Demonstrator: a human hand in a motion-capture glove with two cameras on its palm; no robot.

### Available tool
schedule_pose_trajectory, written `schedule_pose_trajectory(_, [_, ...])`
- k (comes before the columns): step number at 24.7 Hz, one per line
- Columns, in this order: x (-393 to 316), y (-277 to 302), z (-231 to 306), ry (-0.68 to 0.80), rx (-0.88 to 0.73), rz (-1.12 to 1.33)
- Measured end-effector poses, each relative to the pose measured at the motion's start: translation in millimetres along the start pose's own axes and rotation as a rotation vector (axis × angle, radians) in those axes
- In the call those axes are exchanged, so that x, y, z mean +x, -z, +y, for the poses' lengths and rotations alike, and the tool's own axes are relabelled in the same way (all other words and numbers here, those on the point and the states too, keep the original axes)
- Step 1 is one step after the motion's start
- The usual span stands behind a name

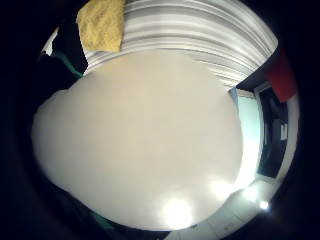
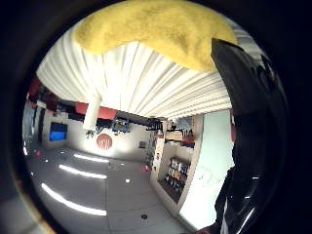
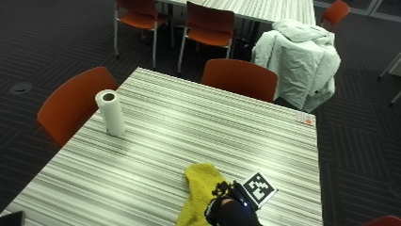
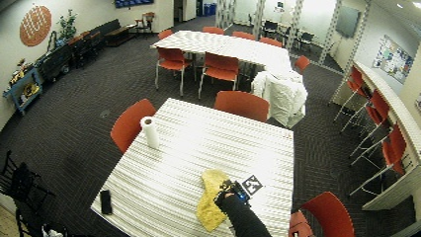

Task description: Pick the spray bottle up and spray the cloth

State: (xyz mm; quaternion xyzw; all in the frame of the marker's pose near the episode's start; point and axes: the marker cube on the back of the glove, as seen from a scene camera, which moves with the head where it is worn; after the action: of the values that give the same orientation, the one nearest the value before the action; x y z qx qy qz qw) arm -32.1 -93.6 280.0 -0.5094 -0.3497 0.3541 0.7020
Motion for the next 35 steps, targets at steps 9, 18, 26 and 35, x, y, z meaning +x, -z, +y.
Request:
schedule_pose_trajectory(9, [0,-6,-5,0.035,-0.019,-0.027])
schedule_pose_trajectory(18, [-31,2,37,0.432,0.088,-0.07])
schedule_pose_trajectory(26, [-35,10,86,0.891,0.306,-0.22])
schedule_pose_trajectory(35, [-22,-3,121,1.284,0.421,-0.447])
